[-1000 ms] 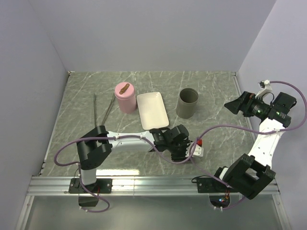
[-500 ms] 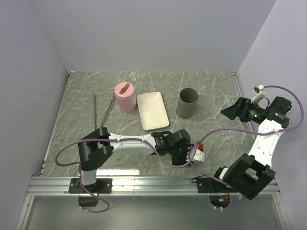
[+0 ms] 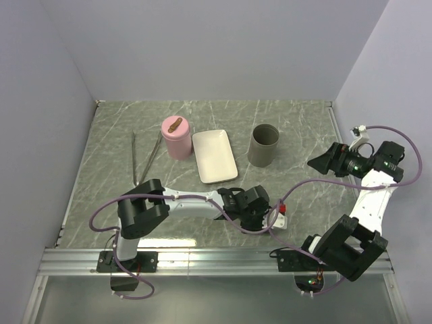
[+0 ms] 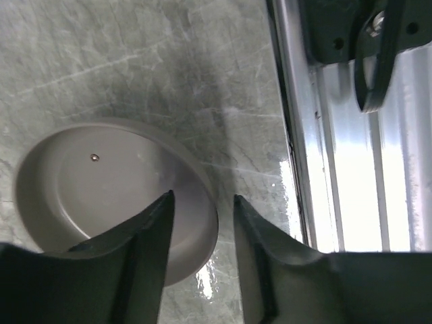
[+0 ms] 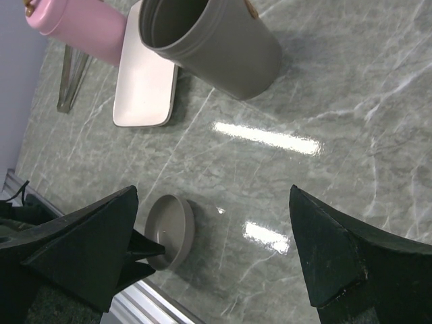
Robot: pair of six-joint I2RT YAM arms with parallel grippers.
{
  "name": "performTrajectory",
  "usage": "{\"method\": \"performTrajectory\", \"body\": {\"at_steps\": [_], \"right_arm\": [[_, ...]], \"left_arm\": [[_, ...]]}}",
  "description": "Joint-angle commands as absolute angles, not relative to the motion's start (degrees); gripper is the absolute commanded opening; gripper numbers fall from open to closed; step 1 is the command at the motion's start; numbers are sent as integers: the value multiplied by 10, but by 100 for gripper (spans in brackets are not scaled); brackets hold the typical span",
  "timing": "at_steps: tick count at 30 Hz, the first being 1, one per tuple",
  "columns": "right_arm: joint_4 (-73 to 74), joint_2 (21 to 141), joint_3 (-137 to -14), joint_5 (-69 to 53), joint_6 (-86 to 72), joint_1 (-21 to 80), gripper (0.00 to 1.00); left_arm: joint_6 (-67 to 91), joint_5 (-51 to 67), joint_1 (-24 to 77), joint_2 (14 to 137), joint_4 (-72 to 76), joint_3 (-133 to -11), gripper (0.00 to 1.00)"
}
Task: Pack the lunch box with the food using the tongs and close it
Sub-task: Pick up the box lid from the center of the board.
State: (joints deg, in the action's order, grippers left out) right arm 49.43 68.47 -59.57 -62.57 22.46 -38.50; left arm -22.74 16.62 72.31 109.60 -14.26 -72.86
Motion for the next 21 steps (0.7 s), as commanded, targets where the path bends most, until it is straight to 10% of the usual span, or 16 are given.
{"method": "performTrajectory", "body": {"at_steps": [1,21], "right_arm": [[496,672,-583,-630,242,-388,100],[409,621,-538,-628,145,-302,100]], "left_arm": [[-242,154,741,1116,-140,-733,44],[-193,169,747,1000,-157,-707,0]]}}
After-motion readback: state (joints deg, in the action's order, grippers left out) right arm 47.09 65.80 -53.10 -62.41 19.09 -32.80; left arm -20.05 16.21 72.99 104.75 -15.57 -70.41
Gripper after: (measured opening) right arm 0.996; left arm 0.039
